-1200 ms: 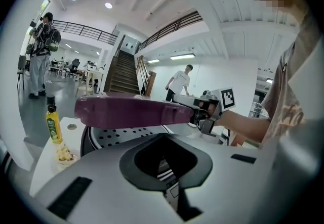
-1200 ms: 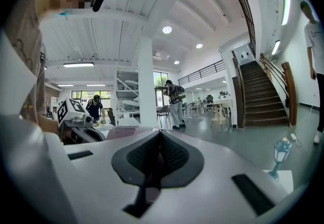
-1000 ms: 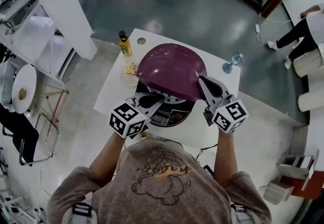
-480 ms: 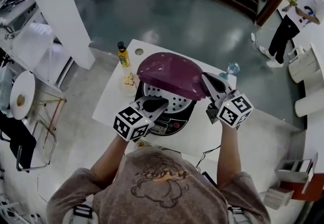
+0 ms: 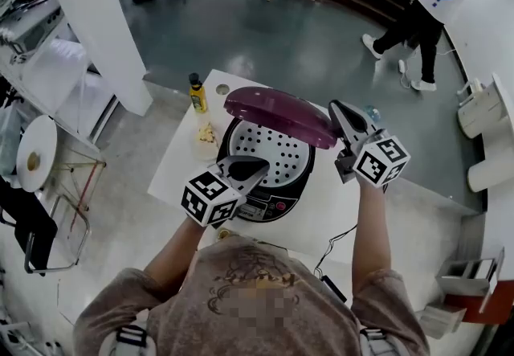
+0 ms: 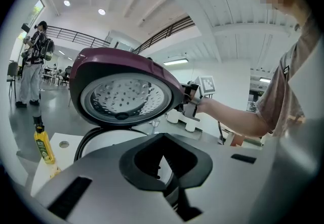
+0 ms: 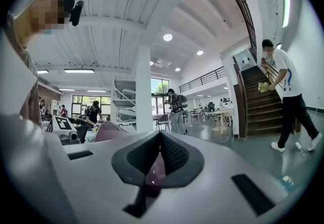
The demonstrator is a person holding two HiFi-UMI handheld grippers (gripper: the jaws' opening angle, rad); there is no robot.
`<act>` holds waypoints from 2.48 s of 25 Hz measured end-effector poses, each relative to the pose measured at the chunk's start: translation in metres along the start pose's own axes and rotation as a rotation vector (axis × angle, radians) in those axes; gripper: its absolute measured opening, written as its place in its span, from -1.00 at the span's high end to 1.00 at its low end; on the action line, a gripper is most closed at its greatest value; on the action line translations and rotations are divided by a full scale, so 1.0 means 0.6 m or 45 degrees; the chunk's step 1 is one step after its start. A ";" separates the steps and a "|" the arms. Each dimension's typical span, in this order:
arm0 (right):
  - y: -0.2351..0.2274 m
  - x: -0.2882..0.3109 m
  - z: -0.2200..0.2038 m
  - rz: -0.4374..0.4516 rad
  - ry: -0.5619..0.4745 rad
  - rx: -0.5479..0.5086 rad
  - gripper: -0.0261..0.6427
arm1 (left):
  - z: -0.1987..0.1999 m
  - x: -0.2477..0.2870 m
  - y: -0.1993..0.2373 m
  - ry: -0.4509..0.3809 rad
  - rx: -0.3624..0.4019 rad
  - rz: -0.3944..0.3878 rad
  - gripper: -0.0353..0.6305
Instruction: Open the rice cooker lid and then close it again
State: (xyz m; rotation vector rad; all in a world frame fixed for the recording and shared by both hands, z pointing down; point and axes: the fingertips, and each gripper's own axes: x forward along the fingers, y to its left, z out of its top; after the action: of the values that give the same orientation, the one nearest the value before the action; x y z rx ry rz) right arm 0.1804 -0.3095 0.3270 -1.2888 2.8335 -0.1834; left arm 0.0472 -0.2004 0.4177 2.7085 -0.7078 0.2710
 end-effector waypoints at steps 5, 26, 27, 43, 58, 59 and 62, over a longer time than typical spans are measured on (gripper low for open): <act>-0.040 0.016 0.019 -0.054 -0.015 -0.005 0.91 | 0.007 0.007 0.001 -0.012 0.003 -0.005 0.83; -0.153 0.075 0.028 -0.152 -0.040 0.098 0.91 | 0.030 0.021 0.015 -0.065 0.003 0.020 0.83; -0.158 0.077 0.027 -0.155 -0.040 0.101 0.91 | 0.030 0.021 0.018 -0.068 0.000 0.026 0.83; -0.242 0.097 -0.005 -0.256 -0.012 0.168 0.91 | 0.034 0.026 0.043 -0.078 -0.019 0.083 0.83; -0.242 0.075 -0.015 -0.252 -0.020 0.172 0.91 | 0.027 0.040 0.043 -0.059 -0.033 0.061 0.83; -0.239 0.069 -0.012 -0.247 -0.033 0.169 0.91 | 0.028 0.040 0.042 -0.059 -0.034 0.058 0.83; -0.235 0.046 -0.006 -0.245 -0.066 0.162 0.91 | 0.028 0.040 0.038 -0.061 -0.036 0.050 0.83</act>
State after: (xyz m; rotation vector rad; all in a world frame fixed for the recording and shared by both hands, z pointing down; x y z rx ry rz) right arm 0.2680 -0.4218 0.3478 -1.5123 2.6063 -0.3230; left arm 0.0579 -0.2359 0.4146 2.6848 -0.7733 0.2050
